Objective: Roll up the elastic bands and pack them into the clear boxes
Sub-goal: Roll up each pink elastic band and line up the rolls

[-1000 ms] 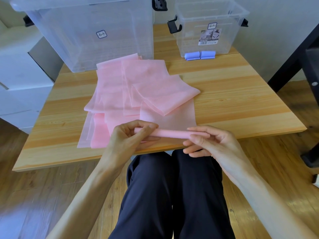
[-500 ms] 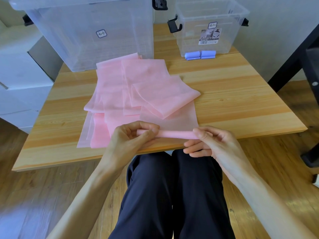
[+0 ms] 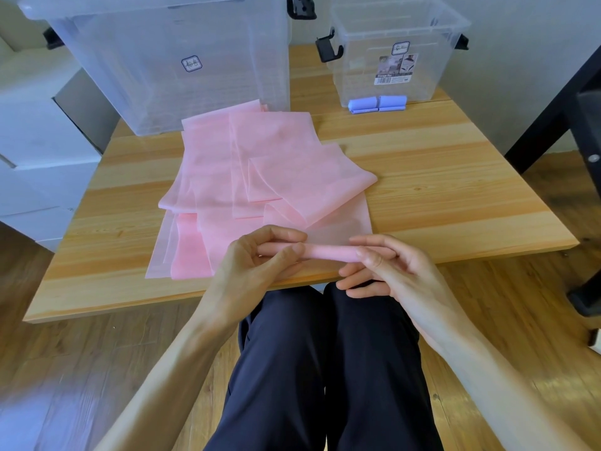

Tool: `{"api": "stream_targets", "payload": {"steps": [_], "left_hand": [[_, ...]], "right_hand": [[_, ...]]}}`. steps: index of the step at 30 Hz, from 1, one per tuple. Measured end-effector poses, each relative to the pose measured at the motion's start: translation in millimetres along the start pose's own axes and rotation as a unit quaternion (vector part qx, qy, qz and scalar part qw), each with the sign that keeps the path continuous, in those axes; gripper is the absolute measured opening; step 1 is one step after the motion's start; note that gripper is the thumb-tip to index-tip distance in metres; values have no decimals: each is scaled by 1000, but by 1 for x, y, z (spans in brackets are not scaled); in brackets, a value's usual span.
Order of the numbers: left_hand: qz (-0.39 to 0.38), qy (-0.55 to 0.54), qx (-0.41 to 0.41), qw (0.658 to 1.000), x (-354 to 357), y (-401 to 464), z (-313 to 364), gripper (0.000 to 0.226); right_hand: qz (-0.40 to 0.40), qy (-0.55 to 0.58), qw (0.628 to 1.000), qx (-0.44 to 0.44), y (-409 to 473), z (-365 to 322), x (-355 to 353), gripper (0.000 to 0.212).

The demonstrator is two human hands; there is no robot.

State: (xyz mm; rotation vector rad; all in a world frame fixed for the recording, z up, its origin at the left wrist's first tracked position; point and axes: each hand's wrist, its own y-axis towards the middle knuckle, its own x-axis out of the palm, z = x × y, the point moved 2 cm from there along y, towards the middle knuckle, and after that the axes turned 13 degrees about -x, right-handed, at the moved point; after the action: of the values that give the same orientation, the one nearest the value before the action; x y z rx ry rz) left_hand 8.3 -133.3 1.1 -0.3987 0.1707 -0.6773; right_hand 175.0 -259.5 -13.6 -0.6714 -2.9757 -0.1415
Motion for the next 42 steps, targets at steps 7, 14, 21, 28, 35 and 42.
{"api": "stream_targets", "payload": {"steps": [7,14,21,28,35,42], "left_hand": [[8,-16,8,1000,0,-1,-1,11],[15,-35,4,999,-6,0,-3,14],[21,-29,-6,999,-7,2,-4,13],[-18,-33,-22,999,-3,-3,-5,17],[-24,-13,-17,999,-2,-4,-6,24],[-8,5,-7,1000,1,-6,-9,18]], "right_hand": [[-1,20,1000,4,1,2,3,33],[-2,34,999,0,2,2,1,26],[-3,12,1000,-1,2,0,-1,29],[12,11,1000,15,1,1,-2,38],[27,12,1000,9,0,3,-2,37],[-10,6,1000,6,-6,1,2,33]]}}
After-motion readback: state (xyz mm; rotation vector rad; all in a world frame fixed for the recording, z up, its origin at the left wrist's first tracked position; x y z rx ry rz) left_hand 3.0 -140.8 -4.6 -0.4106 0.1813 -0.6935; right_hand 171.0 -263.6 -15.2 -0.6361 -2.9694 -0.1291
